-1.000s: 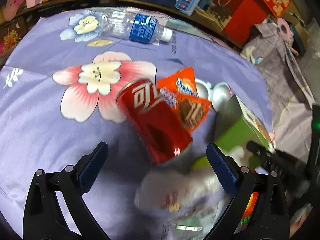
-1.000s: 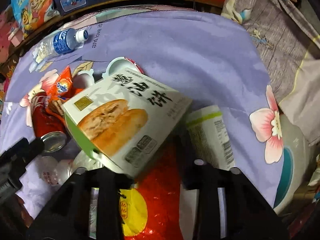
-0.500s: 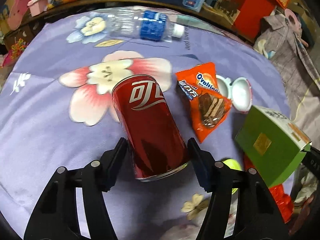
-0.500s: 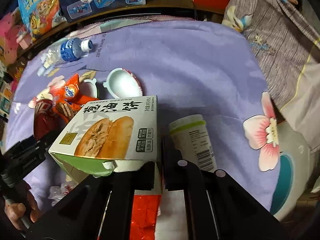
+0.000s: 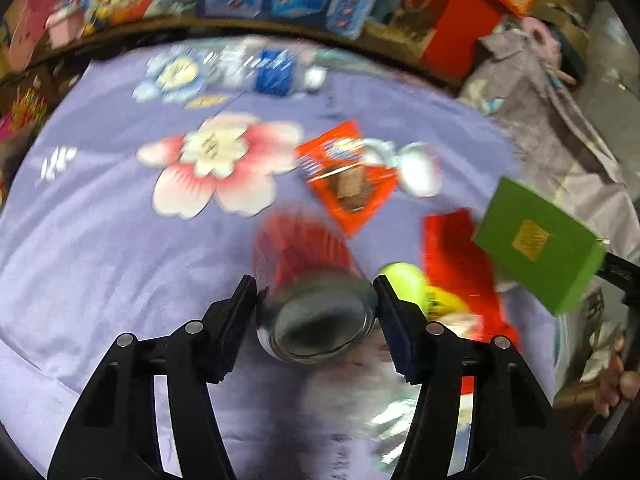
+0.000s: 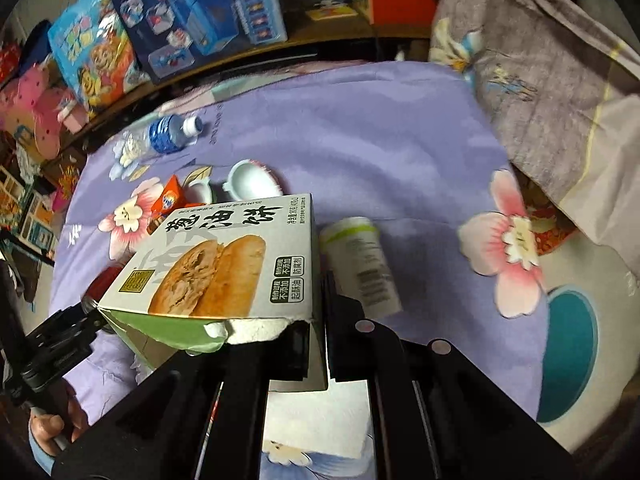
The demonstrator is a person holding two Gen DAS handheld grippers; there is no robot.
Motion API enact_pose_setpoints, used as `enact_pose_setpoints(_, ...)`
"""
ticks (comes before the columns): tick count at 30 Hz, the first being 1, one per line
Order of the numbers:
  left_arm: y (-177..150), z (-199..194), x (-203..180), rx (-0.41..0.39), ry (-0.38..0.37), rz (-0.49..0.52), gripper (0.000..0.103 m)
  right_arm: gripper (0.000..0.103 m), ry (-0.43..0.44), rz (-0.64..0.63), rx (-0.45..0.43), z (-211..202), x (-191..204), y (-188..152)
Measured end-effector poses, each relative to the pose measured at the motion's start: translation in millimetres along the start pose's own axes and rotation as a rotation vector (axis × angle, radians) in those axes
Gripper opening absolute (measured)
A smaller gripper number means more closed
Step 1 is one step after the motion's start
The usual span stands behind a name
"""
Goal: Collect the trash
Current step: 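Grasp the green bread box with the right tool while the left tool grasps the red cola can, then carry the cola can and bread box over the teal bin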
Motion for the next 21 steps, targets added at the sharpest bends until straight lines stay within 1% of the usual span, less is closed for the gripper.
enact_pose_setpoints(2,2.2,-11.8,-23.5,-0.016,-0.037,0.044,0.060,0.006,-0.001,0.029,-0.010,-8.2,-15.6,-3.4)
enact_pose_setpoints(5,1.9,-19.4,-56.2,-0.028,-0.077,0.109,0.060,0.006,-0.005,0.085,-0.025,-20.8,-43.7,-10.6)
enact_pose_setpoints(6,0.2,-21.0,-72.5,-0.033,-0.097,0.142,0.060,0.006,-0.006,0.103,-0.028,-24.1,-52.6,-12.9)
enact_pose_setpoints(10,-7.1,-13.1,-104.1,-0.008,-0.135,0.186,0.060,0.006,-0.017,0.159,-0.031,-34.0,-87.1,-27.7)
enact_pose_setpoints(15,-20.3,1.2,-108.8,0.032,-0.113,0.176,0.060,0.006,-0.018,0.186,-0.021,-36.3,-108.2,-43.3)
enact_pose_setpoints(17,-22.4,-0.6,-113.4,0.030,-0.096,0.188,0.060,0.006,-0.013,0.199,-0.024,-37.4,-115.5,-47.5)
enact_pose_setpoints(21,-19.5,-16.2,-131.8,0.004,-0.098,0.232,0.060,0.006,0.001,0.234,-0.042,-42.2,-130.4,-51.2)
Point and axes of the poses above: each gripper's, at about its wrist camera, not at the fingertips, and z roughly the way its jaws point, x to its left, y to its top, the point moved 5 cm from there along z, roughly the way its jaws point, and after that the axes turned 5 degrees about -y, right-handed, at the moved point
